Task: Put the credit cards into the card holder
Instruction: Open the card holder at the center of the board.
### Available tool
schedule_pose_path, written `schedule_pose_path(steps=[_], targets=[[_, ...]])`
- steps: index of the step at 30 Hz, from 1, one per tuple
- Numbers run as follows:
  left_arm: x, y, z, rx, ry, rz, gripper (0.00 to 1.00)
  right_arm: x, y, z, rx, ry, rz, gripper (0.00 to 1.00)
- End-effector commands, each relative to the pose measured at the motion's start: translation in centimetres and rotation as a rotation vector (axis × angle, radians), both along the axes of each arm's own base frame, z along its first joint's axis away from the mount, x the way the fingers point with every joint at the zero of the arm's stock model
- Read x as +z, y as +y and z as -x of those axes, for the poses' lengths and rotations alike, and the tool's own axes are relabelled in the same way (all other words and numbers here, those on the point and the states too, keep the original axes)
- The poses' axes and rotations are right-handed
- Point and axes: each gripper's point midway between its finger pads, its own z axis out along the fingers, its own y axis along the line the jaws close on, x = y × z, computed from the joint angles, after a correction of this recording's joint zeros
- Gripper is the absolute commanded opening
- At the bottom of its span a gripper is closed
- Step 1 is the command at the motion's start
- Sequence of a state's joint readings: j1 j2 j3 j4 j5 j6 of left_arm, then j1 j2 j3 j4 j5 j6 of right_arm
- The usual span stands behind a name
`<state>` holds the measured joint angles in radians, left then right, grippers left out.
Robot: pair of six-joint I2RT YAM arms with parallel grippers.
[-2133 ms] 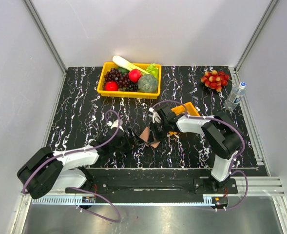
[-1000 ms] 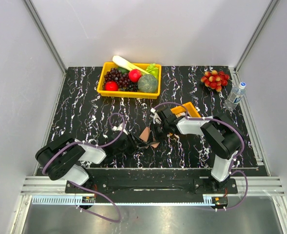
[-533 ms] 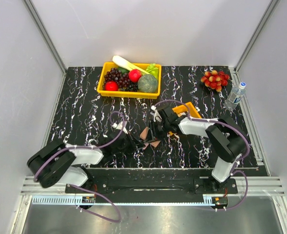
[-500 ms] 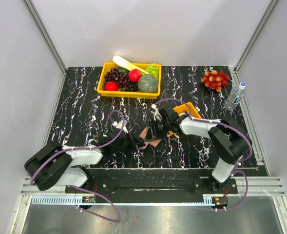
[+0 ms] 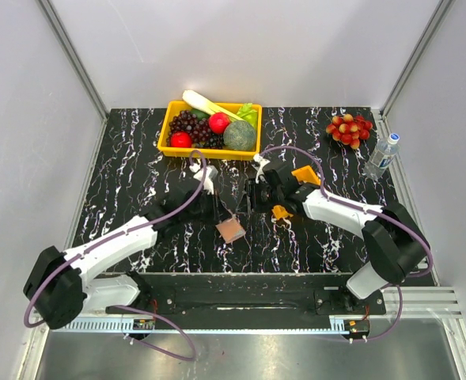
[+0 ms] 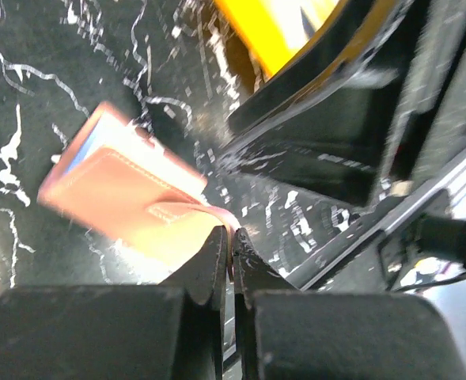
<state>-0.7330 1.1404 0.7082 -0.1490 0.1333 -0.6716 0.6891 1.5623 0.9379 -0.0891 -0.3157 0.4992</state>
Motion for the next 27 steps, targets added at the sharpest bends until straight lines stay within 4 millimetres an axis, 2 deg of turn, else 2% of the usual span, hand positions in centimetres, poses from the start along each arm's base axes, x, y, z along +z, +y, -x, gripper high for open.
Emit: schedule_pose_path(steps=[1,4,6,9,12,14,18,21,24,27], targets=[[-1.3,0.3,0.5,-0.134,0.001,-0.125,0.00,-0.3,-0.4,-0.8,-0.046,-0.019,0.036,0.48],[-0.6,-0.7,0.4,-0.219,-0.051,-0.116,0.00,-1.0,-0.9,-0.8,-0.081,-0.005,0.051,0.47],[-0.6,-0.5,-0.1,-0.221,-0.063,-0.148,0.00,-1.2,-1.5,-0.9,-0.120,-0.009,0.056,0.46],[-2.0,1.7,-1.2,-0.144,-0.053,-0.283,0.00,-1.5,-1.5,-0.6,-0.128,-0.002,0.038,0.43],[-3.1,3.9,-1.9,-0.059,-0.044,-0.338,0.00,-1.9,-1.3,-0.3,-0.126,0.017,0.023,0.39],[-3.5,5.0,-1.9,-0.034,-0.039,-0.344,0.00,-1.9,-1.2,-0.3,-0.133,0.021,0.012,0.37],[-5.8,7.8,-1.7,0.034,0.020,-0.428,0.00,-1.2,-1.7,-0.8,-0.166,-0.011,0.011,0.36],[-6.9,8.7,-1.6,0.060,0.050,-0.475,0.00,-0.5,-1.6,-1.2,-0.161,-0.038,0.012,0.36],[-6.8,8.6,-2.0,0.061,0.056,-0.490,0.00,0.3,-1.9,-1.6,-0.171,-0.066,0.021,0.36],[-6.8,10.0,-2.5,0.135,0.057,-0.547,0.00,1.1,-2.5,-2.1,-0.197,-0.098,0.032,0.36]])
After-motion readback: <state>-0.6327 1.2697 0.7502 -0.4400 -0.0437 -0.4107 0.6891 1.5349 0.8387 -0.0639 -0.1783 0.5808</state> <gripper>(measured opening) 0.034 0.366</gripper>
